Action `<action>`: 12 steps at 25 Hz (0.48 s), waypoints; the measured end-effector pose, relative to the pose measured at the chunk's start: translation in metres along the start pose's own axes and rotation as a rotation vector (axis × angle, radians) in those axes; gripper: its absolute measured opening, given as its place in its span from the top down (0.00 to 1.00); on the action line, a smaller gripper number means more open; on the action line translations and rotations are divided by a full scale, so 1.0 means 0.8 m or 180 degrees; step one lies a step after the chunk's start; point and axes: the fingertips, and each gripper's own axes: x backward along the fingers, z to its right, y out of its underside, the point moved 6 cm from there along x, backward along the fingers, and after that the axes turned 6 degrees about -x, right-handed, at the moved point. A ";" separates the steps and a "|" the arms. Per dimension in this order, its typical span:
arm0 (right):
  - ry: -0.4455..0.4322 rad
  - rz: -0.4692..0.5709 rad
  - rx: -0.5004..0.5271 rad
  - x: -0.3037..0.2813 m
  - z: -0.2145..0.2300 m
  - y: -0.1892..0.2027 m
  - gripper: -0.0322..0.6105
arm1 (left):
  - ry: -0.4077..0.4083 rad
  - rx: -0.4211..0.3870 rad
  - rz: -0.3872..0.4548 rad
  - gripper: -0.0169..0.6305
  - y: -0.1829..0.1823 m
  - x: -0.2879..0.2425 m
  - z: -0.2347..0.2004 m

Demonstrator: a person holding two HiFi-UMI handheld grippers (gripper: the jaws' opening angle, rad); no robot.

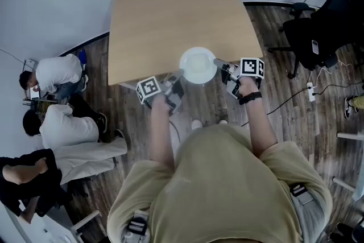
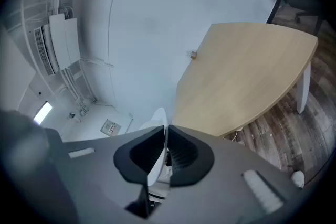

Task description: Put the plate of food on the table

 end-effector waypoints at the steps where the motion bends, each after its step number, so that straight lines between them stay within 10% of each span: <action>1: 0.0003 -0.0003 0.0004 -0.001 -0.001 0.000 0.92 | 0.0005 0.0004 0.0004 0.96 0.000 0.001 0.001; 12: 0.0010 0.0013 0.0024 -0.001 -0.012 0.004 0.91 | 0.0010 -0.0009 0.0048 0.96 -0.001 0.008 0.013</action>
